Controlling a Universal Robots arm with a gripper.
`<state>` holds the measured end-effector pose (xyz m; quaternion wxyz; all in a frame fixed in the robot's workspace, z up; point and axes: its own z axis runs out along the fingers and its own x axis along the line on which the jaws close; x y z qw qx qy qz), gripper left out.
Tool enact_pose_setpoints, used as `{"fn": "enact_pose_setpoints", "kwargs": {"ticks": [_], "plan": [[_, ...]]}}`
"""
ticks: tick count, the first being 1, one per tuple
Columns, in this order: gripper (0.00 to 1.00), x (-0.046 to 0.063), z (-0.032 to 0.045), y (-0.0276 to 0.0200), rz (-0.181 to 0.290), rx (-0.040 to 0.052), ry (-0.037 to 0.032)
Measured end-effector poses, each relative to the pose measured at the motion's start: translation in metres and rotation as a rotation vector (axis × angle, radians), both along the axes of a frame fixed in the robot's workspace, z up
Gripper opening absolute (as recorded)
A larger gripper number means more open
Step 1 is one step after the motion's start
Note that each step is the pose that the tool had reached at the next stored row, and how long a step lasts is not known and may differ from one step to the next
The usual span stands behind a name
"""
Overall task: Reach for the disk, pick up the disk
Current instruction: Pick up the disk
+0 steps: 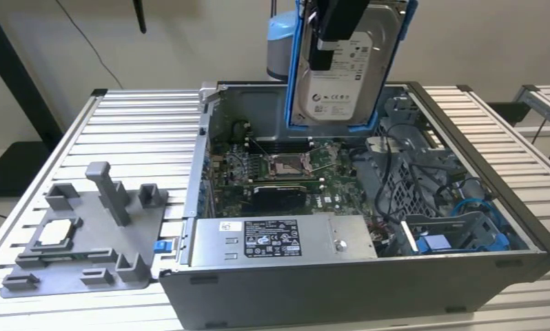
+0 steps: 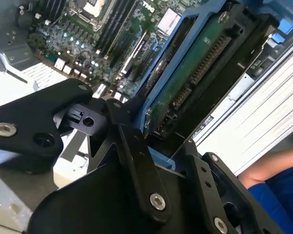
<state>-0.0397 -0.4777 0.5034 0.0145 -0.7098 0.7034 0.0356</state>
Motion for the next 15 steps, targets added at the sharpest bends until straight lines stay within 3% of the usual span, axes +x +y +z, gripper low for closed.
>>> {"fn": "enact_pose_setpoints", "kwargs": {"ticks": [15], "plan": [[0.00, 0.014, -0.0010, -0.0278, -0.003, -0.0001, 0.0000]]}}
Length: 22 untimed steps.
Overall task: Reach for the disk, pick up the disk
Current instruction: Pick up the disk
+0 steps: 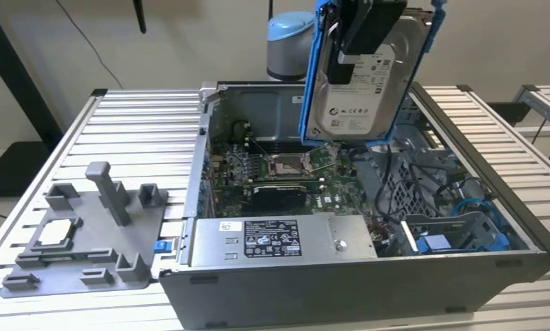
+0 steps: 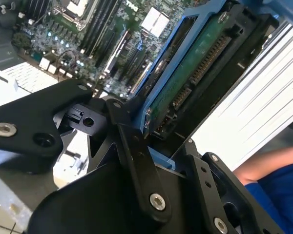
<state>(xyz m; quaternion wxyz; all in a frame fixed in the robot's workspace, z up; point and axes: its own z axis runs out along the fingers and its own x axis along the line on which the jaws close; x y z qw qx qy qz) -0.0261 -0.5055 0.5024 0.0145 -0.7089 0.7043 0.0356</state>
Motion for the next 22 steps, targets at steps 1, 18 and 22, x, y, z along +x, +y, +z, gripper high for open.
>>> {"fn": "enact_pose_setpoints", "kwargs": {"ticks": [1, 18, 22], "plan": [[0.00, 0.001, -0.0001, -0.0014, 0.000, 0.0000, 0.0000], [0.00, 0.031, -0.0015, -0.0266, -0.003, 0.0001, 0.0009], [0.00, 0.035, -0.0031, -0.0337, -0.005, 0.0001, 0.0010]]}}
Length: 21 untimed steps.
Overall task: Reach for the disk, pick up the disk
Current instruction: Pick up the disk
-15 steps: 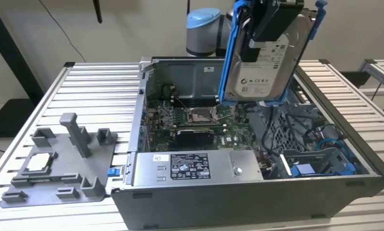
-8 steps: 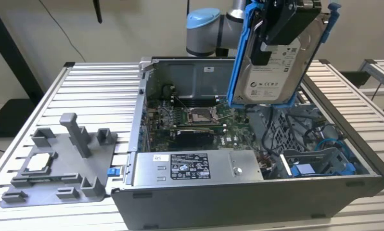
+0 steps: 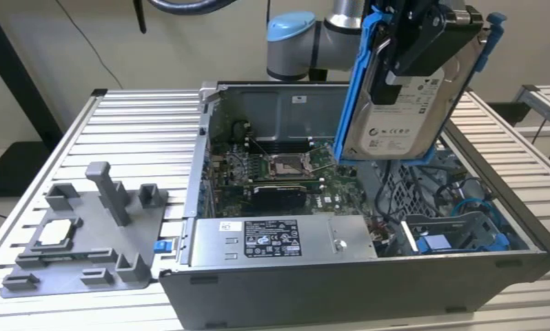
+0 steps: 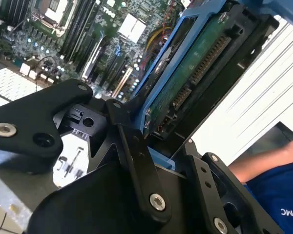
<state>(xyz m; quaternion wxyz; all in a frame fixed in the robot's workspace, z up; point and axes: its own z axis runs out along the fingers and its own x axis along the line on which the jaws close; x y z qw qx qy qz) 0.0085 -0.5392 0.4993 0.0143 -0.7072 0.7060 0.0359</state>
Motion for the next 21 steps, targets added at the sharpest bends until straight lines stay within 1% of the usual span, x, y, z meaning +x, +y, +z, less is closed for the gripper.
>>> {"fn": "enact_pose_setpoints", "kwargs": {"ticks": [11, 21], "plan": [[0.00, 0.011, -0.0080, -0.0189, -0.002, -0.0001, 0.0000], [0.00, 0.031, -0.0117, -0.0306, -0.003, -0.0001, 0.0000]]}}
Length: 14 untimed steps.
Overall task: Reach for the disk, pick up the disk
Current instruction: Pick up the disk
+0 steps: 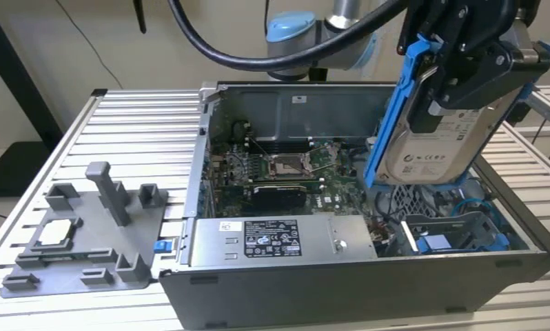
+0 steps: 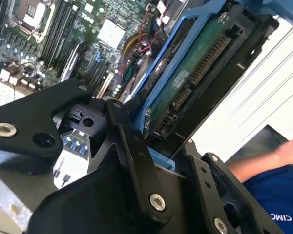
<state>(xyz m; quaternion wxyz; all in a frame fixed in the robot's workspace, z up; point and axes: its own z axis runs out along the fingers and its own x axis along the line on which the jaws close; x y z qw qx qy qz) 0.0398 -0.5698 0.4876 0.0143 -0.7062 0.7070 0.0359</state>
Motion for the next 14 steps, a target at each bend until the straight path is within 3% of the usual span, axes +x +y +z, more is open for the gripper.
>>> {"fn": "enact_pose_setpoints", "kwargs": {"ticks": [14], "plan": [[0.00, 0.026, -0.0094, -0.0161, -0.001, 0.0003, 0.0000]]}}
